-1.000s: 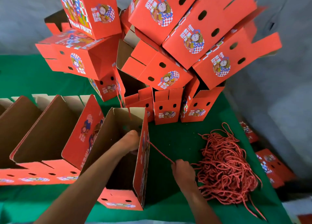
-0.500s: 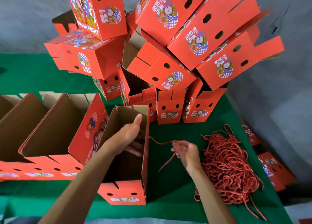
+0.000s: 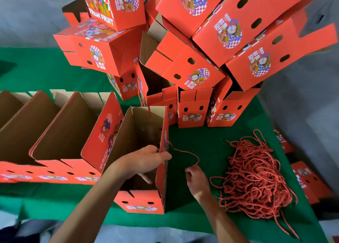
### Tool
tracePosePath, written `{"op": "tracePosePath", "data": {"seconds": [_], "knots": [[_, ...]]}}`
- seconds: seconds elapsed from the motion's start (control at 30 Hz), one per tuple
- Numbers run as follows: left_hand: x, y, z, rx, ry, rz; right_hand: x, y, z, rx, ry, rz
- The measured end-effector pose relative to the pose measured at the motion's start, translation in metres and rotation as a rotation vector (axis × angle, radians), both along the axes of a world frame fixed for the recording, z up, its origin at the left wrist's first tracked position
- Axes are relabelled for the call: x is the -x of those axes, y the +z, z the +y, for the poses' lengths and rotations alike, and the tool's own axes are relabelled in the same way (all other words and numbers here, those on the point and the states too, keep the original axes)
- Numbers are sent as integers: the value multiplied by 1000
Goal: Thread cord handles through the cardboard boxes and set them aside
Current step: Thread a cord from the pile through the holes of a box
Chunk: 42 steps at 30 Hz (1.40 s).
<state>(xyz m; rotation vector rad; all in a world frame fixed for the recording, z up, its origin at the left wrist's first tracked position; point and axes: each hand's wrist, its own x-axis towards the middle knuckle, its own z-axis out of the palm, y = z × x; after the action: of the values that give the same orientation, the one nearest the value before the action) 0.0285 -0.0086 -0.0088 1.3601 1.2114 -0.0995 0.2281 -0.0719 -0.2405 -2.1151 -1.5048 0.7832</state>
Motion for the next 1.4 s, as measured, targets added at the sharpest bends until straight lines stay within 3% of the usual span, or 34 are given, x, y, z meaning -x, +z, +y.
{"op": "tracePosePath", "data": {"seconds": [0.13,0.37,0.47,0.53,0.63,0.7,0.8,0.93,1.27,1.33,1.4], "knots": [[8,-3,-2,23,-31,6,-5,-6,13,46,88,-162],[30,-2,0,51,191,-9,-8,2,21,70,248,-505],[46,-2,1,56,243,-30,-4,14,20,38,311,-546],[56,-1,2,44,248,-45,5,31,17,-96,261,-319],[67,0,3,18,233,-67,31,70,7,-119,116,384],[73,1,2,11,236,-83,46,92,0,-186,81,729],[79,1,2,7,236,-97,60,115,-10,-210,67,890],[81,3,0,4,237,-111,65,120,-14,-188,117,751],[64,-4,-2,27,261,-194,72,135,-4,-402,415,-99],[58,-8,0,39,298,-171,73,136,-2,-436,455,-163],[50,-12,2,-8,256,-90,72,134,-2,-410,389,-39]]}}
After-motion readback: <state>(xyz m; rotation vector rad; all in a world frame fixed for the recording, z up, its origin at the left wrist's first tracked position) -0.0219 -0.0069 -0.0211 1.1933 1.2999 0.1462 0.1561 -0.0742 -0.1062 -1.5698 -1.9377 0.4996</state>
